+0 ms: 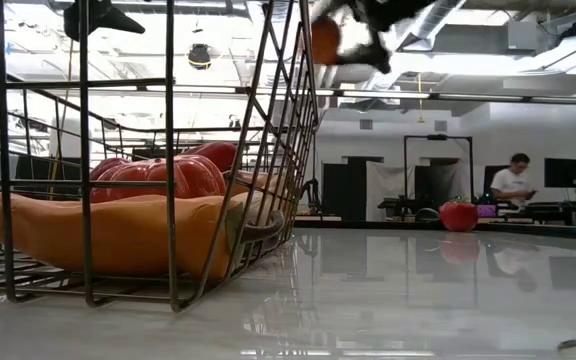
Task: Sort produce into baskets
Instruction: Put the orange into the top wire basket
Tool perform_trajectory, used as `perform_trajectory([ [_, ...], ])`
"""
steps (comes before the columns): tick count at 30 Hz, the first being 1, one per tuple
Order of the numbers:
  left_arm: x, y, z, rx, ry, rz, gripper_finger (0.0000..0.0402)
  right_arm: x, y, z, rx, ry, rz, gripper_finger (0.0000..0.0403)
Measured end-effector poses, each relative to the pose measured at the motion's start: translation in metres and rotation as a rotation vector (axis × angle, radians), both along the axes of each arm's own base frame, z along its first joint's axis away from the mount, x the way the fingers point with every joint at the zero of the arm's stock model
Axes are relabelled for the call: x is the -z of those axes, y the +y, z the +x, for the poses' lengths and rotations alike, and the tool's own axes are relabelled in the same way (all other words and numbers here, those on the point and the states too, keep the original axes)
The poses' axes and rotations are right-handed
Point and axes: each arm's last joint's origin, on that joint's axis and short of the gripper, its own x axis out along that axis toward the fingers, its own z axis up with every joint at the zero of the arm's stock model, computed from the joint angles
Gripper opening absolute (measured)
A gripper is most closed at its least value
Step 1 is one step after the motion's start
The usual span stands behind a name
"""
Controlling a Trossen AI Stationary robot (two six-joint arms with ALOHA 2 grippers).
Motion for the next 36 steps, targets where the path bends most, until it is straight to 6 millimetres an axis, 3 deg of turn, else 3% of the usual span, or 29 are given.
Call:
perform_trajectory([
  [2, 0.000, 0.000, 0.000, -0.012, -0.007, -0.014, 0.0249, -0.008, 0.000, 0.013, 0.006, -0.141, -0.001, 0.0361],
  [5, -0.001, 0.000, 0.000, -0.014, -0.023, -0.024, 0.0249, -0.003, 0.001, 0.033, -0.009, -0.227, -0.010, 0.0361],
  [14, -0.003, -0.002, -0.003, 0.054, -0.046, -0.054, 0.0249, 0.049, -0.006, 0.072, -0.005, -0.122, 0.029, 0.0361],
  [21, -0.002, -0.006, -0.001, 0.205, -0.023, -0.055, 0.0249, 0.078, -0.013, 0.085, 0.059, -0.049, 0.094, 0.0370],
  [25, -0.002, -0.007, -0.001, 0.243, -0.015, -0.036, 0.0249, 0.085, -0.015, 0.093, 0.066, -0.025, 0.100, 0.0372],
  [30, -0.002, -0.007, -0.001, 0.236, -0.016, -0.033, 0.0249, 0.080, -0.020, 0.095, 0.059, 0.001, 0.077, 0.0373],
  [36, -0.002, -0.004, -0.002, 0.133, -0.017, -0.011, 0.0249, 0.072, -0.025, 0.090, -0.074, 0.060, 0.031, 0.0391],
])
